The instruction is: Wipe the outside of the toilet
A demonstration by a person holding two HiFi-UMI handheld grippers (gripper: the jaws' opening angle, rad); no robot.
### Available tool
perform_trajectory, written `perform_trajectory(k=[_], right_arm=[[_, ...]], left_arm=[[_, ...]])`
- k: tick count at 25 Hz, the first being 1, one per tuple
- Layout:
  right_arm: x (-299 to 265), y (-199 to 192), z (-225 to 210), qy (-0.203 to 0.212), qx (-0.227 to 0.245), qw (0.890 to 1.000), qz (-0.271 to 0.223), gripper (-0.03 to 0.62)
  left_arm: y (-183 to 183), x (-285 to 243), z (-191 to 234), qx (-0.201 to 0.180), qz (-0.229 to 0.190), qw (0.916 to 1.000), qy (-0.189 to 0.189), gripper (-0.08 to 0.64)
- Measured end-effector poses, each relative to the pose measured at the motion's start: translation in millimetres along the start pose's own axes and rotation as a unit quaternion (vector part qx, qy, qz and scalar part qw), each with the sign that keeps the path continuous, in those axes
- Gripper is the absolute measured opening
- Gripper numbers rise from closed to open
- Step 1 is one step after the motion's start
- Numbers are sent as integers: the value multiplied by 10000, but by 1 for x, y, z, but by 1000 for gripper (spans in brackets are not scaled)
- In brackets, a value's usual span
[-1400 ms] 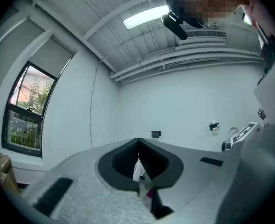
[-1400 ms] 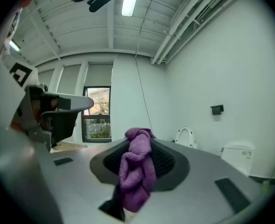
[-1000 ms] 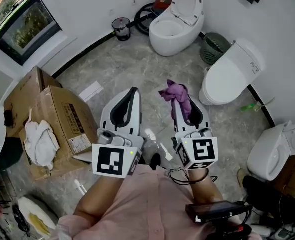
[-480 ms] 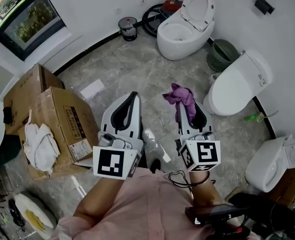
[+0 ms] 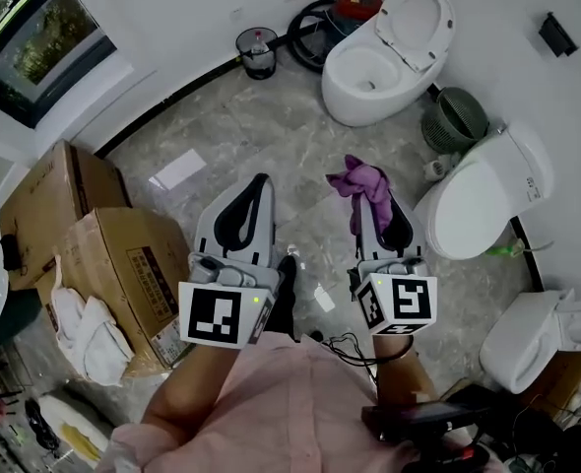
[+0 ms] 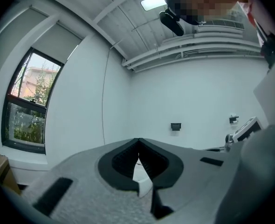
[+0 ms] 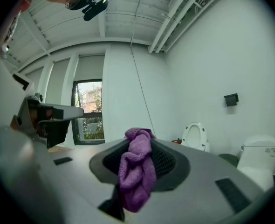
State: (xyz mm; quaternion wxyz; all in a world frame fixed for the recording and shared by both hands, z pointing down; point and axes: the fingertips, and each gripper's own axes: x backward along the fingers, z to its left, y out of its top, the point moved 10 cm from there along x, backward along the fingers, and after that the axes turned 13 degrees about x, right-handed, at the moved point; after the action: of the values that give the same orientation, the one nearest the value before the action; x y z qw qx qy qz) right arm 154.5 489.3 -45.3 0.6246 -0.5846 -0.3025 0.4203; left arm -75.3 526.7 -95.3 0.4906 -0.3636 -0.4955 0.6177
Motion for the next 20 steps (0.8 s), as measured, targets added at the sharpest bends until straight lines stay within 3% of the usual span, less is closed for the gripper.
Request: perform_trajectory(k=[9,20], right_arm=[[-86,40,-3,-366,147,9991,-169,118],[-129,48,-33,-672,219,9973,-211,118]], left_arm=[[34,-75,68,-8,-71,9996,-288,7],[25,-130,87,26,159,9986,-505,8]])
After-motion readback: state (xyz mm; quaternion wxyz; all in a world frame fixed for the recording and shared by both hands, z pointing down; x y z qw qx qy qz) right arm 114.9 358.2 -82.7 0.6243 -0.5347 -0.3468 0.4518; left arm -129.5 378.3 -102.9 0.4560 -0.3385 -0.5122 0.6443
